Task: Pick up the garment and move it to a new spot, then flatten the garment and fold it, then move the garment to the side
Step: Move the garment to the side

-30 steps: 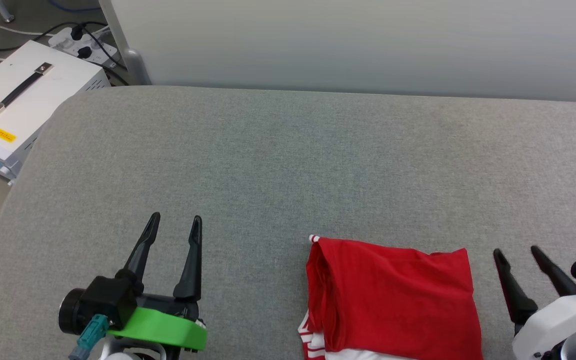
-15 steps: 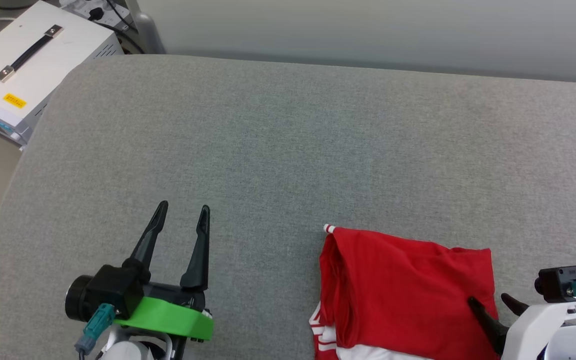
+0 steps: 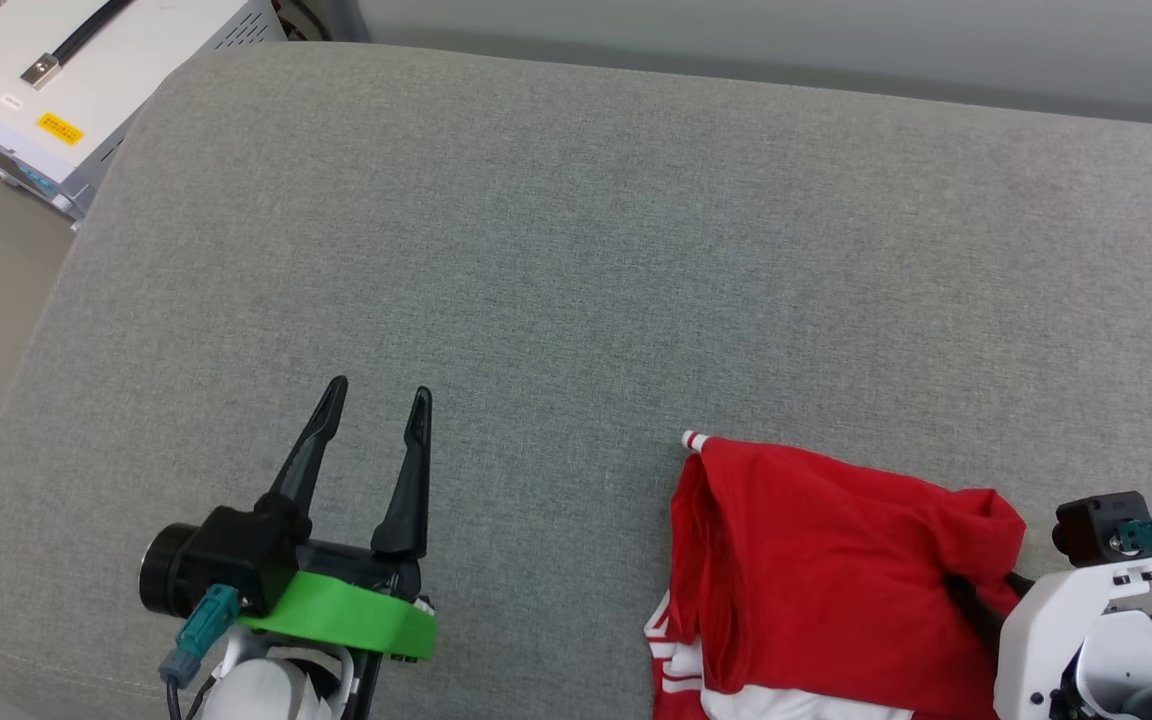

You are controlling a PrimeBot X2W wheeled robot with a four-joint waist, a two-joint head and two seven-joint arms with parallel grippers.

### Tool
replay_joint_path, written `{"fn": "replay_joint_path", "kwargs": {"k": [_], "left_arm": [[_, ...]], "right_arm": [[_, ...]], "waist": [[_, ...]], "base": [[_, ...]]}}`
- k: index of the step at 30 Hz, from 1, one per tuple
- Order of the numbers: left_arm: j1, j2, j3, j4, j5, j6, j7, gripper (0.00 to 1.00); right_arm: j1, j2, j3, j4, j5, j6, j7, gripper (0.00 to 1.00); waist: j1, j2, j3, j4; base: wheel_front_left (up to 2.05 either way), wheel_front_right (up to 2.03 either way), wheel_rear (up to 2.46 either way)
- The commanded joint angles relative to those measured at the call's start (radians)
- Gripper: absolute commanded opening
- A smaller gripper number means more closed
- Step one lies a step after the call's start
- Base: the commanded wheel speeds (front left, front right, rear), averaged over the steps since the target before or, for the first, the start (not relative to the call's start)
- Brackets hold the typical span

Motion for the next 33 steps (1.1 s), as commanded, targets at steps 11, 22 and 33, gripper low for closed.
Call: {"fn": "replay_joint_path", "kwargs": {"k": [11, 22, 33], "left_arm": [[0.001, 0.009, -0.012, 0.019, 0.016, -0.003, -0.006, 1.0], [0.005, 0.013, -0.074, 0.014, 0.022, -0.003, -0.006, 1.0], [-0.062, 0.057, -0.159, -0.015, 0.04, -0.003, -0.006, 1.0]], "right_arm": [[-0.065, -0.06, 0.08, -0.003, -0.065, 0.0, -0.048, 0.0], [-0.202, -0.325, 0.225, -0.097, -0.135, 0.0, -0.029, 0.0], [-0.335, -0.581, 0.248, 0.049, -0.084, 0.0, -0.103, 0.0]], "waist": [[0.0, 0.011, -0.048, -0.075], [0.0, 0.011, -0.046, -0.249], [0.0, 0.011, 0.099, -0.409]], "base": [[0.0, 0.0, 0.0], [0.0, 0.0, 0.0], [0.0, 0.0, 0.0]]}}
